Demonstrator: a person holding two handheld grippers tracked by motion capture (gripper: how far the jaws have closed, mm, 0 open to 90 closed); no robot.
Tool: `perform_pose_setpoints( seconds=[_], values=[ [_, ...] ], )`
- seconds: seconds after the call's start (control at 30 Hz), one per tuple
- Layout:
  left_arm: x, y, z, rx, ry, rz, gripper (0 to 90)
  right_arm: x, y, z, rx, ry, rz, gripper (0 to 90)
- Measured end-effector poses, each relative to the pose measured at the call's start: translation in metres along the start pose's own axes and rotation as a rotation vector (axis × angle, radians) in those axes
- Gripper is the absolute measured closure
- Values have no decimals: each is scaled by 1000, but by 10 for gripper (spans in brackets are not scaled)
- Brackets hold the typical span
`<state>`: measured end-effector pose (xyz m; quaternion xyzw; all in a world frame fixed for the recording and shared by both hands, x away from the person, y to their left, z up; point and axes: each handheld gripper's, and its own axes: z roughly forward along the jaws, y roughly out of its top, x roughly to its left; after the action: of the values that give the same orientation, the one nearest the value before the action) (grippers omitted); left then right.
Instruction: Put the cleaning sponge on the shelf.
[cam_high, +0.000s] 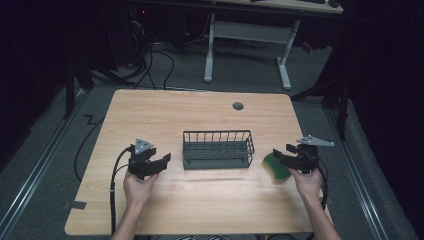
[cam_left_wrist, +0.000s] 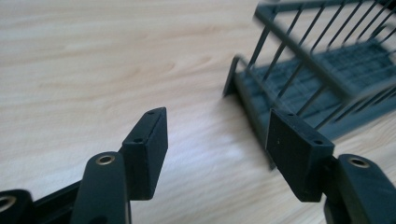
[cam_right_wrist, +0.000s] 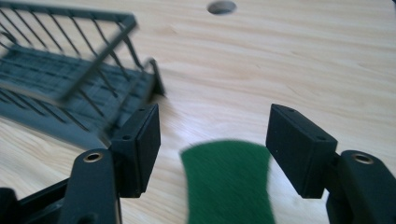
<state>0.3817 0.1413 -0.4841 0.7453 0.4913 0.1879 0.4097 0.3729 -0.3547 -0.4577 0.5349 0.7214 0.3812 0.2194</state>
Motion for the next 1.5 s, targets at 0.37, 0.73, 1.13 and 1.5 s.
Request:
perform_pose_setpoints(
  seconds=[0.37, 0.73, 1.13, 1.5],
  values=[
    [19, -42, 8, 61, 84, -52, 384, -15, -20, 5, 69, -46, -10, 254],
    [18, -55, 10, 68, 139, 2, 376, -5, -24, 23, 134, -44, -68, 203],
    [15, -55, 11, 78, 152, 20, 353, -2, -29, 40, 227, -68, -89, 166],
    [15, -55, 11, 78, 154, 18, 352, 0, -33, 45, 235, -77, -95, 266]
  ],
)
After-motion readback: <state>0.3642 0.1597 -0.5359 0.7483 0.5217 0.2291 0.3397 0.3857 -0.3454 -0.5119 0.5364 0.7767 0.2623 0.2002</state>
